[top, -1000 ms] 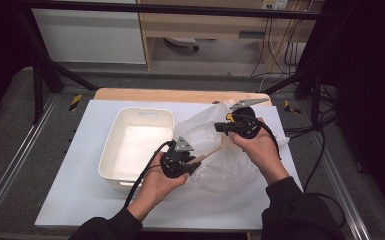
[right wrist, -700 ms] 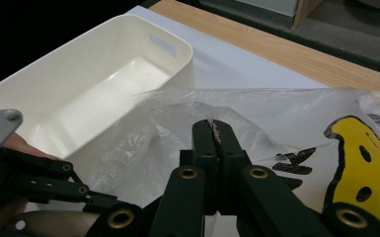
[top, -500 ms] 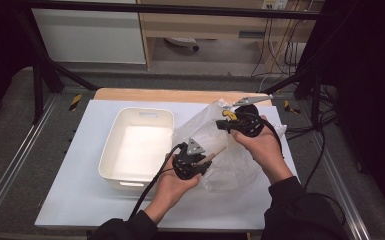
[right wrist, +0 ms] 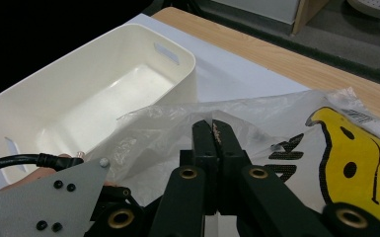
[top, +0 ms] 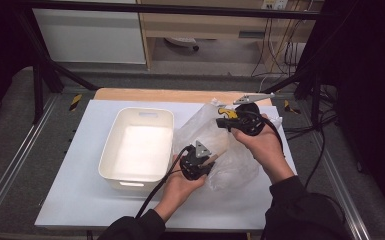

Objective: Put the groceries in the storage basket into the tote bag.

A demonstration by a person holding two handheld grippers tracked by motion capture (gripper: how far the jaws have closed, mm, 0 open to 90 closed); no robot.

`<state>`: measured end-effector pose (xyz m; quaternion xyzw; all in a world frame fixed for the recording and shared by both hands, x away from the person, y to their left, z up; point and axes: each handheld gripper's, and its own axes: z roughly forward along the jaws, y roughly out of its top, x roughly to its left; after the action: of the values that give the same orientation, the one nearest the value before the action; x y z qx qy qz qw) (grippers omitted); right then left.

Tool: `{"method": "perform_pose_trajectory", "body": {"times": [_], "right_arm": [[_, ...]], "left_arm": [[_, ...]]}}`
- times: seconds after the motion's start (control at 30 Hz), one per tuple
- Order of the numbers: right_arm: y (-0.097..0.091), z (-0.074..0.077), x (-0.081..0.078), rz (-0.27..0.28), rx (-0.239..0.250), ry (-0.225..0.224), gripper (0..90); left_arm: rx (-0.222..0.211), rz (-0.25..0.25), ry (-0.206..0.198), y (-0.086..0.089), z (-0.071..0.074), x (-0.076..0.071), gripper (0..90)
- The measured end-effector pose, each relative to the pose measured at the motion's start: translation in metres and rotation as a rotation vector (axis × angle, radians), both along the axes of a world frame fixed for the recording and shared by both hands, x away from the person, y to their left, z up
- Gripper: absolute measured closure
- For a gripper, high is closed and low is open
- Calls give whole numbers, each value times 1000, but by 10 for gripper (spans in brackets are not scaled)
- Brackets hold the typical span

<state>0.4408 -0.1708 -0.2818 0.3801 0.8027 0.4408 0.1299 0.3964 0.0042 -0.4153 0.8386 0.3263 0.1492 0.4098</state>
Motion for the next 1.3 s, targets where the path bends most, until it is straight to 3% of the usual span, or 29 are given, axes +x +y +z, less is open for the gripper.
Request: {"method": "perform_pose_trajectory", "body": {"times": [0.27,0.57,0.83,0.97,1.17,1.3], "right_arm": [[3,-2,2,4,-3,6,900],[8,0,-1,12,4,-4,900],[7,0,-1,14,7,-6,900],[6,1,-1,9,15,-6,900],[5,0,-1,12,16,-9,900],[3,0,0,13,17,-8,900]], "left_arm": [[-13,-9,-43,-8,6,-5,689],[-22,2,-43,-23,-4,9,690],[-11,21,-99,-25,0,12,690],[-21,23,-126,-29,-6,15,690],[-29,40,-119,-32,-13,21,691],[-45,42,-146,-33,-10,22,692]]}}
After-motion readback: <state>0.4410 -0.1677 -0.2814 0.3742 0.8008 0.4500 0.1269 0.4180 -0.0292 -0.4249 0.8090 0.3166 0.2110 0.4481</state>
